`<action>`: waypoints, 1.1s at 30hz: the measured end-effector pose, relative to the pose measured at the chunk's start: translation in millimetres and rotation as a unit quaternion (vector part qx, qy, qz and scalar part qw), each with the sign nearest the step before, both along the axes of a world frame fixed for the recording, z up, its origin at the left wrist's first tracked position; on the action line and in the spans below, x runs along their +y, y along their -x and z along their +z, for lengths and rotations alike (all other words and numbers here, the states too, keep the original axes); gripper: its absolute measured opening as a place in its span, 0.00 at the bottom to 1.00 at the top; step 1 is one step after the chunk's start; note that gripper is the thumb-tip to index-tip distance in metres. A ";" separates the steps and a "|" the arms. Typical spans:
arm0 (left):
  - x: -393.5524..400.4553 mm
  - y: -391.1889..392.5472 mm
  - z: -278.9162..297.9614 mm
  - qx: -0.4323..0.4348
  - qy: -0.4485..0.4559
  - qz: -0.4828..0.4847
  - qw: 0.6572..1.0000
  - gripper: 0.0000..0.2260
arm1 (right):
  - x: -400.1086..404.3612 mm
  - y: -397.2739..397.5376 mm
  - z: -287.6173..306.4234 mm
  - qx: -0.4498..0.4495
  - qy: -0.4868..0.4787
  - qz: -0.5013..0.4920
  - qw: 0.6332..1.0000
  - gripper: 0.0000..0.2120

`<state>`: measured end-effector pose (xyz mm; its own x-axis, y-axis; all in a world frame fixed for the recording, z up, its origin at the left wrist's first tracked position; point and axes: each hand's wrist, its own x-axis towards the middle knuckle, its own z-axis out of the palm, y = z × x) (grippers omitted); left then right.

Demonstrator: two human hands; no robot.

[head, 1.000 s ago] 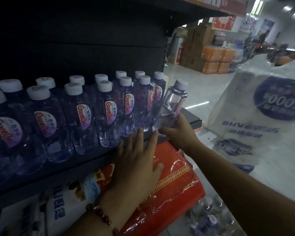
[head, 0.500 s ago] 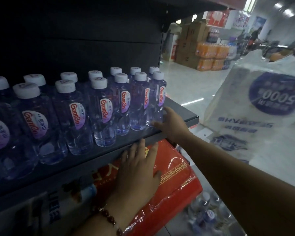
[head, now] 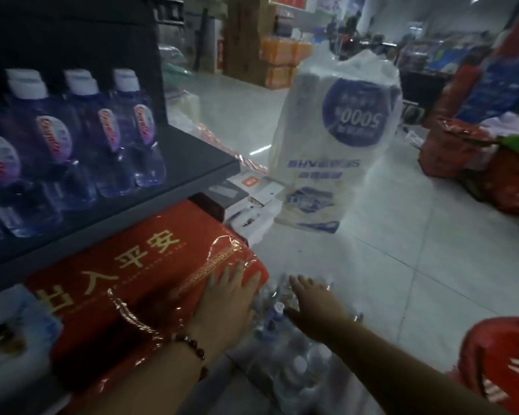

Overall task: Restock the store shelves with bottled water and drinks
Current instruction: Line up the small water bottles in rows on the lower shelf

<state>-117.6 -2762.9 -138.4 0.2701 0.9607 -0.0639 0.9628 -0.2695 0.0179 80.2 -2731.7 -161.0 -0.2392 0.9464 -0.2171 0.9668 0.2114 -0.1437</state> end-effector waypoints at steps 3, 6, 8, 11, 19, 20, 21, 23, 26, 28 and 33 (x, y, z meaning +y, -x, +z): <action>6.8 -29.5 -31.5 0.059 0.033 -0.037 0.997 0.31 | -21.0 -28.9 -42.2 -0.050 0.040 -0.007 0.998 0.38; 17.8 -55.6 -65.9 0.094 0.056 -0.074 0.991 0.27 | -26.6 -41.1 -74.5 -0.044 0.066 -0.024 0.997 0.39; 30.7 -69.3 -88.7 0.112 0.059 -0.102 0.987 0.27 | -21.7 -43.4 -90.6 -0.027 0.072 -0.030 0.997 0.38; 58.9 -83.8 -116.6 0.143 0.070 -0.139 0.977 0.23 | -8.9 -42.7 -113.2 -0.009 0.076 -0.033 0.997 0.36; 107.7 -102.3 -179.9 0.102 0.112 -0.109 0.982 0.17 | 9.4 -37.5 -167.9 0.023 0.141 -0.057 0.988 0.39; 112.4 -103.2 -183.6 0.067 0.135 -0.098 0.984 0.15 | 11.4 -36.5 -170.5 0.029 0.147 -0.067 0.986 0.38; 116.4 -104.3 -185.1 0.036 0.159 -0.084 0.983 0.11 | 13.9 -35.3 -171.2 0.036 0.150 -0.078 0.985 0.38; 119.3 -104.7 -181.3 -0.005 0.190 -0.060 0.980 0.03 | 18.5 -31.3 -169.4 0.051 0.150 -0.093 0.983 0.37; 116.9 -94.3 -167.5 -0.026 0.202 -0.032 0.979 0.08 | 21.6 -21.3 -162.2 0.080 0.141 -0.109 0.981 0.36; 113.8 -81.7 -147.0 -0.058 0.196 -0.009 0.979 0.08 | 19.7 -12.7 -153.9 0.108 0.136 -0.132 0.976 0.35; 90.8 -51.2 -61.9 -0.092 0.118 0.008 0.989 0.15 | 1.1 12.3 -119.4 0.171 0.126 -0.146 0.966 0.32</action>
